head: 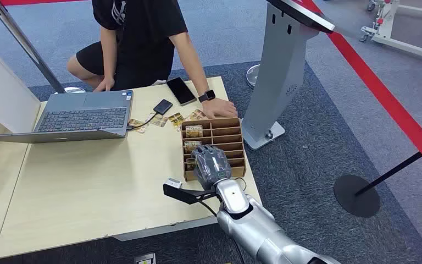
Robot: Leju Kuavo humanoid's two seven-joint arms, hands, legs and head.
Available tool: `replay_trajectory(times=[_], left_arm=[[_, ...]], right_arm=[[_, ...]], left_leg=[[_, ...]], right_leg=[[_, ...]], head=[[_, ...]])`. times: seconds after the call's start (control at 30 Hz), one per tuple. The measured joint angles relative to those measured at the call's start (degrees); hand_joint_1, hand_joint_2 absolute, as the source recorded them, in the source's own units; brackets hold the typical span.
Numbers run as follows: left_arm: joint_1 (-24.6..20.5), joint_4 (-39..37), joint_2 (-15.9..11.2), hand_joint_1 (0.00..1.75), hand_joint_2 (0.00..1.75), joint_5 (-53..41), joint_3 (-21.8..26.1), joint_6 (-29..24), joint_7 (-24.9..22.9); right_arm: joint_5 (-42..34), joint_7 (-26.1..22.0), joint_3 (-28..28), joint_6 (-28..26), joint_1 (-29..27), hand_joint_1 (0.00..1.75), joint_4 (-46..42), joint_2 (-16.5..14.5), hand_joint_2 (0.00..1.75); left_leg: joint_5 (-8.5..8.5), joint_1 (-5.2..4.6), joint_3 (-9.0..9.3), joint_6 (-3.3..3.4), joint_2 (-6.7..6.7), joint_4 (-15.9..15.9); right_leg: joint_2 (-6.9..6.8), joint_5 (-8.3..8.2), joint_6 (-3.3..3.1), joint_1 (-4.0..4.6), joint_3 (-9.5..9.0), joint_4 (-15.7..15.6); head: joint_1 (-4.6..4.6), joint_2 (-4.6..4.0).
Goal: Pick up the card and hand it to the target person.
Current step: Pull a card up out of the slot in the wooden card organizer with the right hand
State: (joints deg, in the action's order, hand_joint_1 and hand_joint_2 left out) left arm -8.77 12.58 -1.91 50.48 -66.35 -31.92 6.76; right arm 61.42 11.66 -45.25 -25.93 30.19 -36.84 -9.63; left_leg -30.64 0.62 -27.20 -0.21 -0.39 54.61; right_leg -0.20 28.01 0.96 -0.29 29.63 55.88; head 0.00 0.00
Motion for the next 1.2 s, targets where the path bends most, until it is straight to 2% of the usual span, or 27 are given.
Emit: replay_trajectory(times=[0.5,0.57,0.7,0.77,1.1,1.2], left_arm=[[-0.31,0.15,-0.02,0.00,0.00,-0.32,-0.14,0.24,-0.06],[-0.24,0.16,0.05,0.00,0.00,0.13,0.38,0.21,-0.04],[-0.03,0.14,0.13,0.00,0.00,0.40,0.77,0.09,0.16],[0.01,0.14,0.14,0.00,0.00,0.41,0.81,0.05,0.17],[-0.18,0.14,0.15,0.00,0.00,0.01,0.58,0.22,0.06],[-0.26,0.12,0.16,0.00,0.00,-0.14,0.46,0.27,0.02]], right_arm=[[-0.14,-0.06,0.15,-0.54,0.41,0.87,1.17,0.14,1.75],[0.17,-0.14,0.03,-1.31,0.35,0.93,1.10,0.14,1.75],[0.99,0.06,-0.12,-2.99,0.30,1.30,0.97,0.15,1.75],[1.41,0.34,-0.13,-3.58,0.28,1.38,0.97,0.20,1.75],[0.69,-0.30,1.53,-6.05,-0.11,1.51,0.38,0.57,1.75],[0.81,-0.26,1.76,-6.46,-0.12,1.50,0.22,0.69,1.75]], left_leg=[[0.01,0.00,0.02,0.00,-0.04,0.01],[0.01,0.00,0.02,0.00,-0.04,0.01],[0.00,0.00,0.05,0.00,-0.04,0.01],[0.00,0.00,0.05,0.00,-0.03,0.00],[0.00,0.00,0.02,0.00,-0.05,0.04],[-0.01,0.00,0.02,0.00,-0.05,0.04]], right_leg=[[-0.04,-0.01,0.00,0.01,-0.02,0.00],[-0.05,0.00,0.00,0.00,-0.02,0.00],[-0.04,0.01,0.00,0.00,-0.04,0.00],[-0.03,0.00,0.00,0.00,-0.04,0.00],[-0.05,0.02,0.01,0.00,-0.02,0.03],[-0.05,0.02,0.00,0.00,-0.02,0.02]], head=[[0.00,0.00],[0.00,0.00],[0.00,0.00],[0.00,0.00],[0.00,0.00],[0.00,0.00]])
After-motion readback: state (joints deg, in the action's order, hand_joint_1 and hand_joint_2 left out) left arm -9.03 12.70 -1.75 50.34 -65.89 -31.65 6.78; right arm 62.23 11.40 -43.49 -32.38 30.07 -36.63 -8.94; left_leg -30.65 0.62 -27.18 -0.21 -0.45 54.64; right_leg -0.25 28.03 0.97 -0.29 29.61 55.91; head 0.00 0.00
